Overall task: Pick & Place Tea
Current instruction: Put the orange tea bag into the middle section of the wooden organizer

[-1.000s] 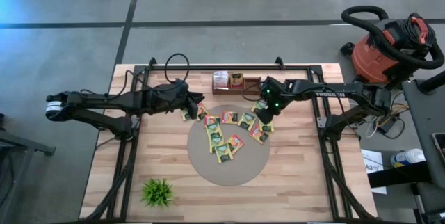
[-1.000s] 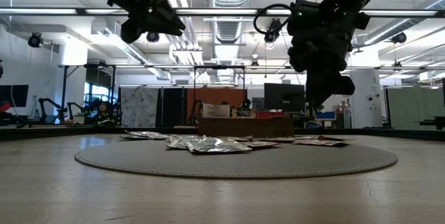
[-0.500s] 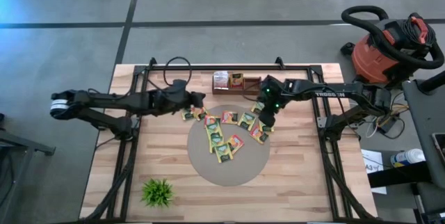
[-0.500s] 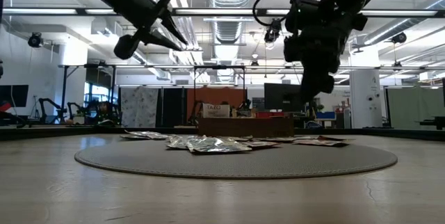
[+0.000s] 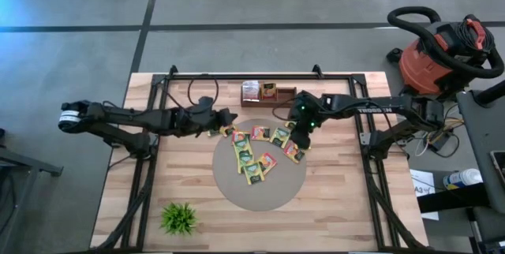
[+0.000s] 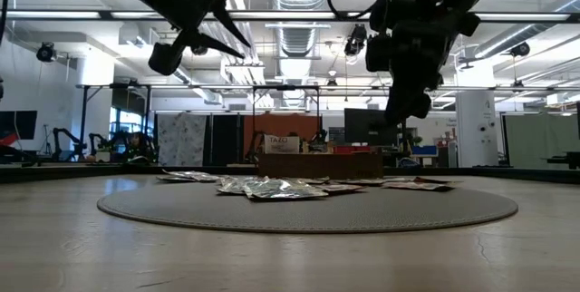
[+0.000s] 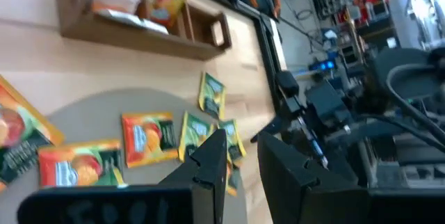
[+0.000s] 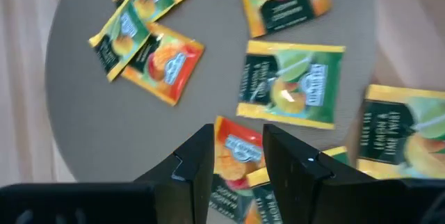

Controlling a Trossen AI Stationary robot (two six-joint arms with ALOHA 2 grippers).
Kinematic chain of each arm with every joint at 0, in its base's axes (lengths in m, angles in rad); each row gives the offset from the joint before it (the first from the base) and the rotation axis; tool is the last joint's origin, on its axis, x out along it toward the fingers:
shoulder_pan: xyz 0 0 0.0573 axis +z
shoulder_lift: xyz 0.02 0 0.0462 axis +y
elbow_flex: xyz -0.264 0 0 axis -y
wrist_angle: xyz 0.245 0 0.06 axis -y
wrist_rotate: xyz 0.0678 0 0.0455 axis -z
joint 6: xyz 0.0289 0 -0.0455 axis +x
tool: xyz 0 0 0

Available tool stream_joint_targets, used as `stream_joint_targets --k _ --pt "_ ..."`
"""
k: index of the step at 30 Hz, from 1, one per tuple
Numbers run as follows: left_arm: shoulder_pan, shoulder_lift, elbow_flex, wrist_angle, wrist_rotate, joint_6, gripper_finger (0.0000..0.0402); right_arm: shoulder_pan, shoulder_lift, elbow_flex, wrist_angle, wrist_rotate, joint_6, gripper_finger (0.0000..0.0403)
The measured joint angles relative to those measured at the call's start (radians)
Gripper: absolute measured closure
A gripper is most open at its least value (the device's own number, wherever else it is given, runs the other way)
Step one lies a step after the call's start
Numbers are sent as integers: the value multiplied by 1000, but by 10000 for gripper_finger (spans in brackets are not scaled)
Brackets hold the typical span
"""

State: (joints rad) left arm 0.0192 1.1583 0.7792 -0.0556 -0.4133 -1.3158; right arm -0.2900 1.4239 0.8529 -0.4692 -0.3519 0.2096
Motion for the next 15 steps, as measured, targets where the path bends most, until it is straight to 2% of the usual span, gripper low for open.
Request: stream_joint_targets --k 7,15 --pt "-57 28 0 26 -14 4 324 38 0 0 2 4 9 282" --pt "-66 73 0 38 8 5 324 37 -1 -1 38 21 74 282"
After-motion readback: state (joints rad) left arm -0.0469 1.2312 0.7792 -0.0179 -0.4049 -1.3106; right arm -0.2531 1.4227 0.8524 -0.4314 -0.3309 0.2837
